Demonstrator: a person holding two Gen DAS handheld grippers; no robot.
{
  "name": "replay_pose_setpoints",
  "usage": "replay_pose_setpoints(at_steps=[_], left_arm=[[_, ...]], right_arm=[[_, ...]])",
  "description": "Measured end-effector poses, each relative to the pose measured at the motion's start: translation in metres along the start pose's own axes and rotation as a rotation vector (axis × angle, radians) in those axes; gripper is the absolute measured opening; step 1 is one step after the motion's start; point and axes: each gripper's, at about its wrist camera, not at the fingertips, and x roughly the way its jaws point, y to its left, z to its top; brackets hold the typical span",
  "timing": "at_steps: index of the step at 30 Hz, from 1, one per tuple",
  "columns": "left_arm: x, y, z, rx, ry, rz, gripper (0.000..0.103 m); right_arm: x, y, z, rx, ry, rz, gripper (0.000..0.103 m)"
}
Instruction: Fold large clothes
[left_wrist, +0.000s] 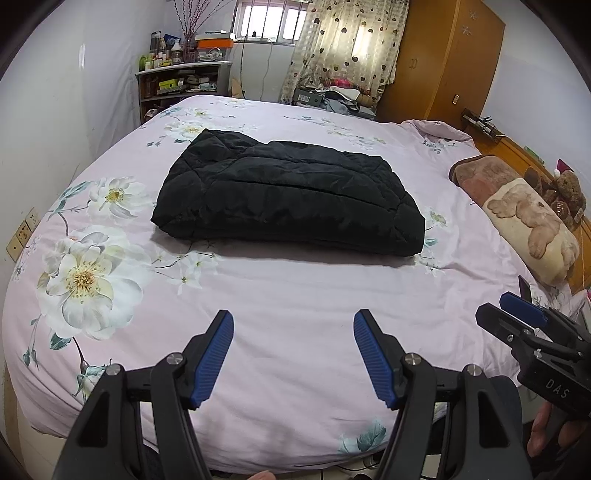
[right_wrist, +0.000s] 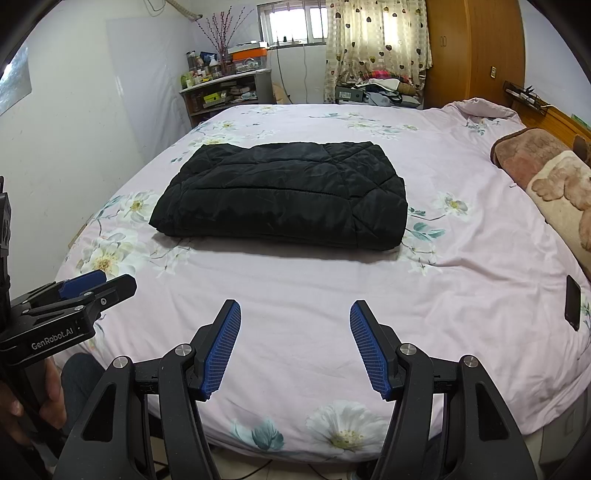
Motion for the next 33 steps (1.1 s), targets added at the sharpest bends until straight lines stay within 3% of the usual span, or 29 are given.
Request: replay_pose_setpoints(at_steps=[33], left_arm=[[0.0020,-0.0004,0.0015,0.012,0.009,0.005,0.069]], right_arm=[[0.0017,0.0017,-0.0022,-0.001,0.005,-0.003,0.062]])
